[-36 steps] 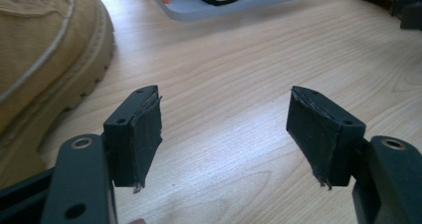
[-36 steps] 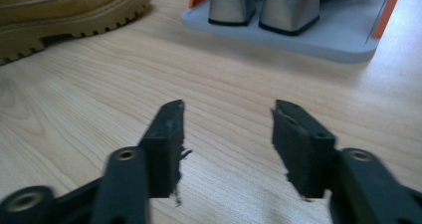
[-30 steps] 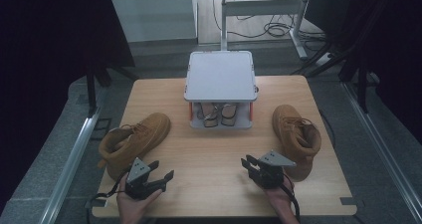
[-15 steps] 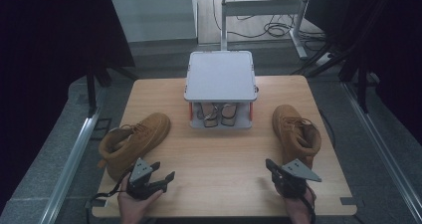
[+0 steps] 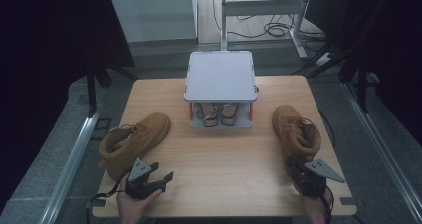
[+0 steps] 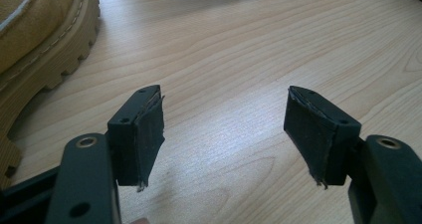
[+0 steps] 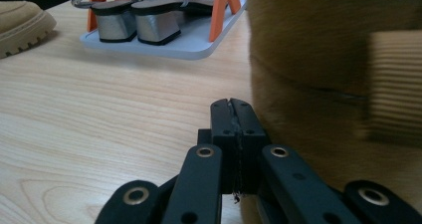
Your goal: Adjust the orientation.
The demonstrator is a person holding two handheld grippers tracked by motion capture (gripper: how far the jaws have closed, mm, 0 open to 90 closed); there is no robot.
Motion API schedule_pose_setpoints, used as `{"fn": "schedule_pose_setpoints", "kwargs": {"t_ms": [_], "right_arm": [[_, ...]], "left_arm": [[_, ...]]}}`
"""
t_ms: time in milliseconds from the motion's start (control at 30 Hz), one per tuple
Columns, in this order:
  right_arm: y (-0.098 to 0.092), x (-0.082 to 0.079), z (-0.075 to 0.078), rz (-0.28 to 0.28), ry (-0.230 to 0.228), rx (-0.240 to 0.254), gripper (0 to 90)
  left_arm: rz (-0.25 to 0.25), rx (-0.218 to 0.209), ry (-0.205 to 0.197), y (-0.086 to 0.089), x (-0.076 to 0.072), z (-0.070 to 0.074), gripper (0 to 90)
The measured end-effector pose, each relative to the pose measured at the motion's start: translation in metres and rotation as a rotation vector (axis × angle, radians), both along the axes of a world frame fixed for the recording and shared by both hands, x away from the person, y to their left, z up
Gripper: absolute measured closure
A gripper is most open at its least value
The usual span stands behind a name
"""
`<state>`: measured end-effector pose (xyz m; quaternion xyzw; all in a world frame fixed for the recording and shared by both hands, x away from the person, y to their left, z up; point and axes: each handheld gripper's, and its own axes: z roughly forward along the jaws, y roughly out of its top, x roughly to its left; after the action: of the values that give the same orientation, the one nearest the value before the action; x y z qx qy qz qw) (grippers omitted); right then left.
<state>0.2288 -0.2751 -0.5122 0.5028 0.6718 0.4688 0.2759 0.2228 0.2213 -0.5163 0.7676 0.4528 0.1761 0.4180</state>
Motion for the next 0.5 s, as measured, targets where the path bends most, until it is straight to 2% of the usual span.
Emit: {"fn": "schedule_pose_setpoints", "kwargs": {"t_ms": [100, 267, 500], "right_arm": [[-0.005, 0.001, 0.000, 0.029, 0.000, 0.015, 89.3], [-0.009, 0.002, 0.000, 0.060, -0.008, 0.007, 89.3], [-0.013, 0.002, 0.001, 0.079, -0.008, 0.016, 89.4]], "left_arm": [[0.002, -0.001, 0.002, 0.001, 0.000, 0.000, 31.9], [0.004, 0.001, 0.001, 0.002, 0.000, 0.000, 31.8], [0.001, 0.005, 0.009, 0.002, 0.000, -0.001, 31.7]]}}
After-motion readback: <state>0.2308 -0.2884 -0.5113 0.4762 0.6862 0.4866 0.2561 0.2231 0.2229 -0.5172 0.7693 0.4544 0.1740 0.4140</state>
